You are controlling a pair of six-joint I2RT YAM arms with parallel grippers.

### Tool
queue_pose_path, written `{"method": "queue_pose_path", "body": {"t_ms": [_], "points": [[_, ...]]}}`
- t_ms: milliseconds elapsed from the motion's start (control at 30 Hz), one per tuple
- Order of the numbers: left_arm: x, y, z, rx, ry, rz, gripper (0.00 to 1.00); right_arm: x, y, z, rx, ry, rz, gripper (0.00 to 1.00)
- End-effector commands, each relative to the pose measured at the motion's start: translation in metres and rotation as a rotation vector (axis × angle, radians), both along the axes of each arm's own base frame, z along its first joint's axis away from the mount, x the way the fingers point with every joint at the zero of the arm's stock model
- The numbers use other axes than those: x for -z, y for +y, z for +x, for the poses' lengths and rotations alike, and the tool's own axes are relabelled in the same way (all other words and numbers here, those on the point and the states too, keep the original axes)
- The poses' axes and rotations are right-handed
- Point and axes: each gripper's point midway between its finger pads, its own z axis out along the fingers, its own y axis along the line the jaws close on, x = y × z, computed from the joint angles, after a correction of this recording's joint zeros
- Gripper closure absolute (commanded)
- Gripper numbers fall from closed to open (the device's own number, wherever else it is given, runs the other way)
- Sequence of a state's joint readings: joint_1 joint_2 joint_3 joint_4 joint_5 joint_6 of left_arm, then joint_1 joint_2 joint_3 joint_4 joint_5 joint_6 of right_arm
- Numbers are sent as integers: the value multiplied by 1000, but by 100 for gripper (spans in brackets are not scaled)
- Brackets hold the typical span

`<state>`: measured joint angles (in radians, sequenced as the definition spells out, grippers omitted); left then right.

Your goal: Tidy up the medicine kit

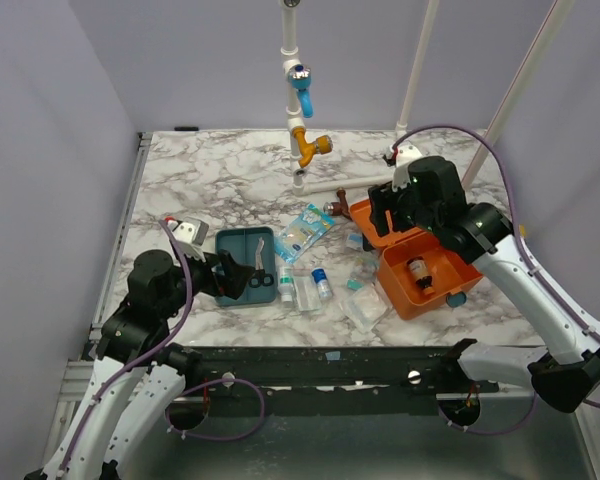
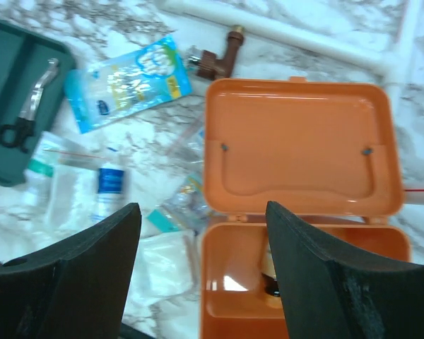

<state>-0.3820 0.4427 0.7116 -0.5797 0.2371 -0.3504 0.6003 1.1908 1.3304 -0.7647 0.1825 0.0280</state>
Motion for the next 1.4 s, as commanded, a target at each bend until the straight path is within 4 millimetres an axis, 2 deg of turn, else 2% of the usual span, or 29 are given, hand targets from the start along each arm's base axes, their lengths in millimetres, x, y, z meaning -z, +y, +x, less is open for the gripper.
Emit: {"method": "queue_pose_path", "body": {"t_ms": [0,267,367,633,700,933,1033,1133,1367], "points": [[3,4,2,-31,22,17,2,14,35,-17,-57,142,136,27],[10,7,7,-55,54,42,2,46,85,-34,-60,192,199,28],[12,9,9,-66,59,50,2,74,102,-45,-62,243,156,28],[15,10,10,-72,71,60,1,146,112,-55,34,346,120,31],[16,10,11,-73,75,62,2,159,123,-63,23,372,144,32],[18,8,11,-62,89,65,2,175,168,-91,-19,385,204,32],[18,8,10,-61,87,65,1,180,183,-96,-13,389,232,32],[17,8,10,-62,81,62,2,188,192,-97,10,392,242,32],[15,8,9,-57,76,58,2,208,197,-95,57,400,223,34]]}}
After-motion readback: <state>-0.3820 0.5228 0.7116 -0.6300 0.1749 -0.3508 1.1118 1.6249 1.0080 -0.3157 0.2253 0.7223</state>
